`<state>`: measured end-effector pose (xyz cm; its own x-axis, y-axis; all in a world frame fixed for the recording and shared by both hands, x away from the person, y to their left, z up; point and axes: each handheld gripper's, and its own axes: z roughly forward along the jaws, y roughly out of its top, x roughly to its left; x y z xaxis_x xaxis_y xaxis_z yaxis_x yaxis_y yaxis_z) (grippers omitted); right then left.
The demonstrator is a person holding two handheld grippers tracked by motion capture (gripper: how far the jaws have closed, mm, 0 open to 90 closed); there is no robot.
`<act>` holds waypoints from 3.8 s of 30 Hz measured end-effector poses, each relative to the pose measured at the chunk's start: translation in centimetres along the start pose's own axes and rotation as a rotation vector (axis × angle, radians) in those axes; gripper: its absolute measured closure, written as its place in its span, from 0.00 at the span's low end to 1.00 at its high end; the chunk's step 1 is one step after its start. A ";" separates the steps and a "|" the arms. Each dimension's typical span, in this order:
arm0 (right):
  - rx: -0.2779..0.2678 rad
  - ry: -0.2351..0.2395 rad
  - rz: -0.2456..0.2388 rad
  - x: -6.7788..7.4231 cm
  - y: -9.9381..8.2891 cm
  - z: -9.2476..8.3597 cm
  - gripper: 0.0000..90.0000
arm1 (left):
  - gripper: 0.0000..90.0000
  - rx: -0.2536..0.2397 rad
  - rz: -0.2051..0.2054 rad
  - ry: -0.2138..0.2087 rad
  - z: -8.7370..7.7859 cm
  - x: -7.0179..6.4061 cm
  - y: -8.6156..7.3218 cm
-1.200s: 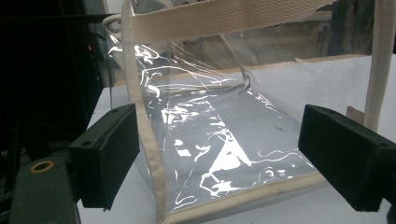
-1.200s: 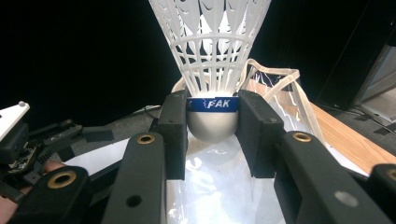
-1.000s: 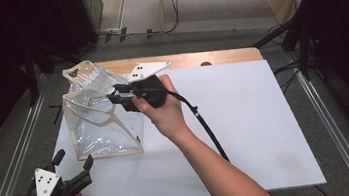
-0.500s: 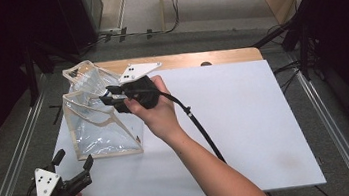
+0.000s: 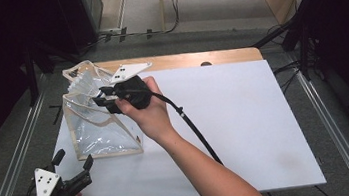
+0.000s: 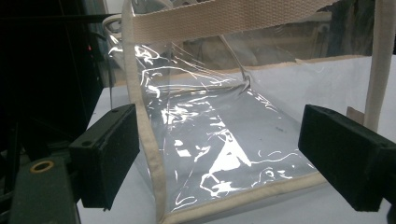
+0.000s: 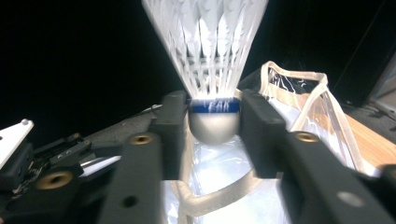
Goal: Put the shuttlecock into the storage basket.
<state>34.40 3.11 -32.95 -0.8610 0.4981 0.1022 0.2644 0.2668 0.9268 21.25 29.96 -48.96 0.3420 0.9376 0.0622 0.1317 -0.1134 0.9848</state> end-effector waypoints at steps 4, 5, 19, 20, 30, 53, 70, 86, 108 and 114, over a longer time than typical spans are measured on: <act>0.001 0.053 0.024 -0.4 -0.1 -0.1 0.39 | 0.15 0.000 -0.001 -0.001 0.0 0.0 0.0; -0.001 0.056 0.025 -0.4 -0.2 -0.1 0.37 | 0.15 0.000 -0.001 -0.001 0.0 0.0 0.0; -0.022 0.002 0.028 -0.7 -1.6 -1.9 0.10 | 0.15 0.001 0.002 -0.001 0.0 0.0 0.0; -0.024 0.001 0.034 -0.8 -1.7 -2.1 0.10 | 0.15 0.001 0.002 0.000 0.0 0.0 0.0; -0.039 0.008 0.042 -1.4 -2.8 -3.6 0.00 | 0.15 0.001 0.001 0.000 0.0 0.0 0.0; -0.013 -0.105 0.010 -2.9 -6.6 -6.4 0.00 | 0.15 0.005 0.005 -0.002 0.0 0.0 0.0; 0.001 -0.144 0.033 -4.4 -9.0 -8.1 0.00 | 0.15 0.005 0.005 -0.002 0.0 0.0 0.0; -0.005 -0.182 0.071 -5.8 -11.7 -10.2 0.00 | 0.15 0.005 0.005 -0.004 0.0 0.0 0.0; 0.004 -0.235 0.130 -6.9 -15.7 -12.6 0.00 | 0.15 0.005 0.005 -0.003 0.0 0.0 0.0; 0.008 -0.251 0.146 -7.2 -16.6 -13.3 0.00 | 0.15 0.006 0.006 -0.003 0.0 -0.1 0.0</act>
<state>30.47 -15.83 -44.26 -0.6796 0.7200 0.1405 0.3816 0.1835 0.9059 21.21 29.91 -48.97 0.3453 0.9361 0.0673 0.1356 -0.1207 0.9834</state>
